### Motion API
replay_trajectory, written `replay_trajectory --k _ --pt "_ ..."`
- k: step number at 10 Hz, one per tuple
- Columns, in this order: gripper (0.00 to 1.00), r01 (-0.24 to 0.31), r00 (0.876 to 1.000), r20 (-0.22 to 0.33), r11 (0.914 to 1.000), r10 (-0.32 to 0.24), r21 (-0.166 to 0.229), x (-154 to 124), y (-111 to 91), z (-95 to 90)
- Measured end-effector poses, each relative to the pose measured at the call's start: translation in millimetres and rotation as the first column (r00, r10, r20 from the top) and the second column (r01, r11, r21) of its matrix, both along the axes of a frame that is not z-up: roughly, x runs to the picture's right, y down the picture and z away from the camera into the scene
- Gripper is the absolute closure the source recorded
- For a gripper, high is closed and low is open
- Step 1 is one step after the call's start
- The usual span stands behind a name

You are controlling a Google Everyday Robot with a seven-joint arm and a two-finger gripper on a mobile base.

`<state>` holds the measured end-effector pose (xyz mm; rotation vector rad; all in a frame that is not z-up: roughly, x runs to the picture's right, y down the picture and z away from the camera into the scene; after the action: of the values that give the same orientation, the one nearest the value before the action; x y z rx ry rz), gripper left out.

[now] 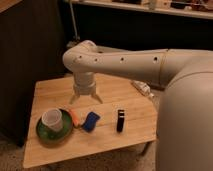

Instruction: Knock the eraser over

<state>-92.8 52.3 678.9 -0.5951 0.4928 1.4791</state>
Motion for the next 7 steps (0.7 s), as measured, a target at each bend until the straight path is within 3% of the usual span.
replay_trajectory --k 7 --pt "0.20 -0.001 1.000 0.000 1.0000 0.001 -0.003 0.0 1.0 0.8"
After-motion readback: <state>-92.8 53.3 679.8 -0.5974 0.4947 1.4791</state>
